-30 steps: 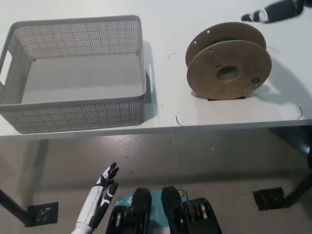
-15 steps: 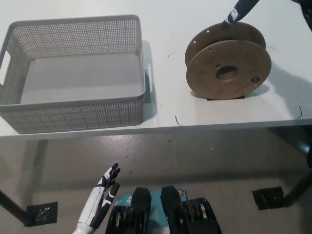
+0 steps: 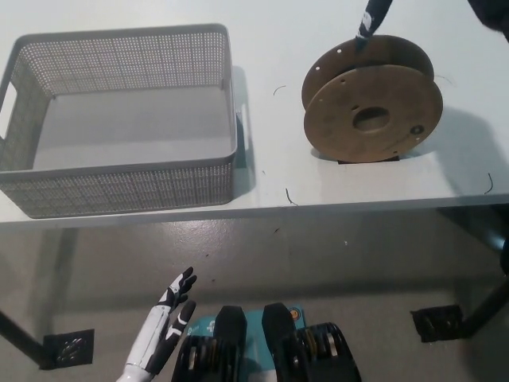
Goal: Use the right hand to pick up a 3d printing filament and place it into a container on the left side
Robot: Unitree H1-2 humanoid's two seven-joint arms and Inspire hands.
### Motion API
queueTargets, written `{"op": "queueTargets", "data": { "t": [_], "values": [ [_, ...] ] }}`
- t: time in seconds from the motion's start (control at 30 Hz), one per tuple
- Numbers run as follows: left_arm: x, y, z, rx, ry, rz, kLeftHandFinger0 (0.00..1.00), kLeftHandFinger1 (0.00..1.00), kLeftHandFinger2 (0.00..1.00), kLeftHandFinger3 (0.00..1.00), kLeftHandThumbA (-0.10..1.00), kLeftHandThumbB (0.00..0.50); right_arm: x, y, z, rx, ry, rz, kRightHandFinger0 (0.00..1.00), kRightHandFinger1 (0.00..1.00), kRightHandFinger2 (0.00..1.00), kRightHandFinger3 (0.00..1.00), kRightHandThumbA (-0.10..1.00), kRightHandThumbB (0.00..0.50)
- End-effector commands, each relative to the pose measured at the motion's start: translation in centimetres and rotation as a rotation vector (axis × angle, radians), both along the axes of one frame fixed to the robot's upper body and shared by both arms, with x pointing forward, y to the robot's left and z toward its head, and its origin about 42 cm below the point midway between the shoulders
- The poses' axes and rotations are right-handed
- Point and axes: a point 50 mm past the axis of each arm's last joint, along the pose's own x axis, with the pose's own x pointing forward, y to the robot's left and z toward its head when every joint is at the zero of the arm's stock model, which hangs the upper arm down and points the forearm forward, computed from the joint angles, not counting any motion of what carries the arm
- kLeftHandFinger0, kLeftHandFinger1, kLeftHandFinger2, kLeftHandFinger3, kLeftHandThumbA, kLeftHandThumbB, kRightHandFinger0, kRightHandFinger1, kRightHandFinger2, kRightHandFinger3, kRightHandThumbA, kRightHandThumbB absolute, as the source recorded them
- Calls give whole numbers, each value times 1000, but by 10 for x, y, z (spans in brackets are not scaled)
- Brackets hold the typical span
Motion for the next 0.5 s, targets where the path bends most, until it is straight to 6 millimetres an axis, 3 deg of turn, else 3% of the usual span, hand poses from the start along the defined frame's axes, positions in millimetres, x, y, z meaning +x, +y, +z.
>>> {"op": "queueTargets", "data": {
  "t": [0.0,0.03,0.17,0.37,0.47],
  "values": [
    [5,0,22,14,-124,-67,1000,1000,1000,1000,1000,390,-30,28,108,-124,-95,77,1000,1000,1000,1000,1000,389],
    [5,0,23,16,-124,-67,1000,1000,1000,1000,1000,389,-31,30,109,-206,-110,77,1000,1000,1000,1000,1000,439],
    [1,1,21,7,-113,-71,1000,1000,1000,1000,1000,386,-27,29,100,-270,-109,34,1000,1000,1000,1000,1000,499],
    [2,1,22,18,-128,-65,1000,1000,1000,1000,1000,383,-24,28,89,-335,-91,20,1000,1000,1000,1000,997,500],
    [2,0,23,21,-123,-67,1000,1000,1000,1000,1000,384,-21,26,79,-368,-75,29,1000,1000,1000,1000,1000,476]
  ]
}}
